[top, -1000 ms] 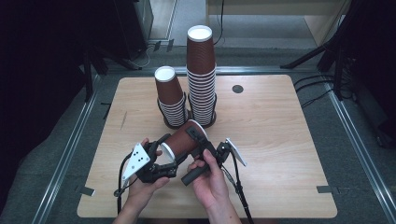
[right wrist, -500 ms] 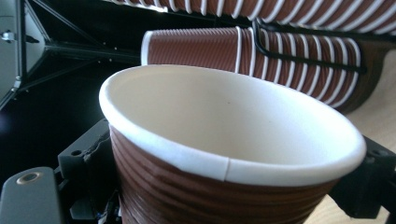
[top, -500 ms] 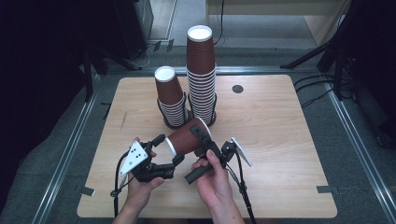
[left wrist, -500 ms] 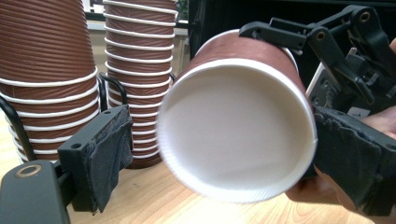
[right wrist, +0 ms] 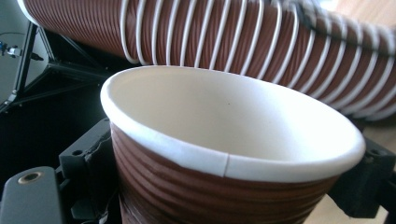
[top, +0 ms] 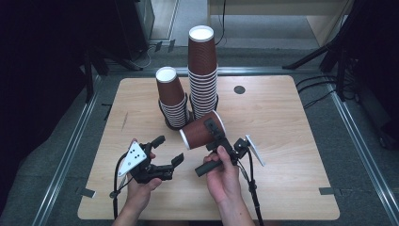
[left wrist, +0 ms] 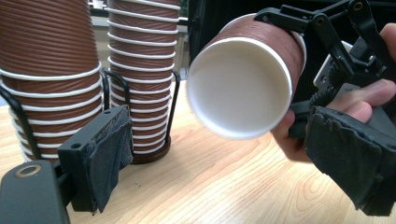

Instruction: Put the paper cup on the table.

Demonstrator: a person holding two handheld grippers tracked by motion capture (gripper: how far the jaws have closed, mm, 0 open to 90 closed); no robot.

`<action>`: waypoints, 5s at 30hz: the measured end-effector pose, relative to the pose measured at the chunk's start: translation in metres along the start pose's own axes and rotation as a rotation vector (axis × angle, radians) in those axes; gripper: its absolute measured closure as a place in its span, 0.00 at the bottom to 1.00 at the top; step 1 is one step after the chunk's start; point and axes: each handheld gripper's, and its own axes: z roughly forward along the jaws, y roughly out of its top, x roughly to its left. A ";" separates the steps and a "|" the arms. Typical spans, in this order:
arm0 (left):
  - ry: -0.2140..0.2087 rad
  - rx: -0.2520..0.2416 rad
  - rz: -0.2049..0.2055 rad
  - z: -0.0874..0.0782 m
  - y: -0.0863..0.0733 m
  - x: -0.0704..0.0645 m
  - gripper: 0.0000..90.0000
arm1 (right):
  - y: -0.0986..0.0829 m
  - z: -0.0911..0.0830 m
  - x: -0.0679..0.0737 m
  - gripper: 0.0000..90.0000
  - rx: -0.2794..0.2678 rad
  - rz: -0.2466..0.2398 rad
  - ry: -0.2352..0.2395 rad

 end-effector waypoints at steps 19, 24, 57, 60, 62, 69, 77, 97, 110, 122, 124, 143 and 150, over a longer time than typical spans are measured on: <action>0.115 0.029 -0.046 -0.019 -0.017 0.036 0.08 | 0.032 0.003 -0.002 0.13 -0.115 -0.549 -0.089; 0.168 0.048 -0.060 -0.023 -0.023 0.048 0.08 | 0.039 0.003 -0.002 0.13 -0.132 -0.711 -0.123; 0.348 0.095 -0.072 -0.050 -0.048 0.089 0.08 | 0.107 0.012 -0.025 0.13 -0.191 -1.209 -0.348; 0.359 0.094 -0.077 -0.053 -0.048 0.092 0.08 | 0.113 0.013 -0.031 0.13 -0.193 -1.222 -0.360; 0.369 0.093 -0.079 -0.055 -0.049 0.095 0.08 | 0.117 0.013 -0.036 0.13 -0.189 -1.229 -0.369; 0.393 0.089 -0.084 -0.061 -0.050 0.100 0.08 | 0.132 0.016 -0.055 0.13 -0.178 -1.256 -0.410; 0.409 0.092 -0.092 -0.063 -0.052 0.105 0.08 | 0.141 0.021 -0.069 0.13 -0.177 -1.329 -0.462; 0.432 0.091 -0.110 -0.068 -0.056 0.113 0.08 | 0.164 0.025 -0.095 0.13 -0.128 -1.422 -0.579; 0.429 0.091 -0.114 -0.067 -0.056 0.113 0.08 | 0.158 0.027 -0.097 0.13 -0.114 -1.449 -0.565; 0.427 0.093 -0.113 -0.066 -0.057 0.112 0.08 | 0.157 0.024 -0.100 0.13 -0.110 -1.417 -0.554; 0.427 0.093 -0.112 -0.066 -0.057 0.112 0.08 | 0.157 0.023 -0.100 0.12 -0.105 -1.400 -0.550; 0.424 0.092 -0.111 -0.066 -0.057 0.111 0.08 | 0.155 0.022 -0.097 0.00 -0.039 -1.354 -0.539; 0.422 0.090 -0.113 -0.067 -0.057 0.112 0.08 | 0.157 0.019 -0.096 0.00 -0.043 -1.326 -0.554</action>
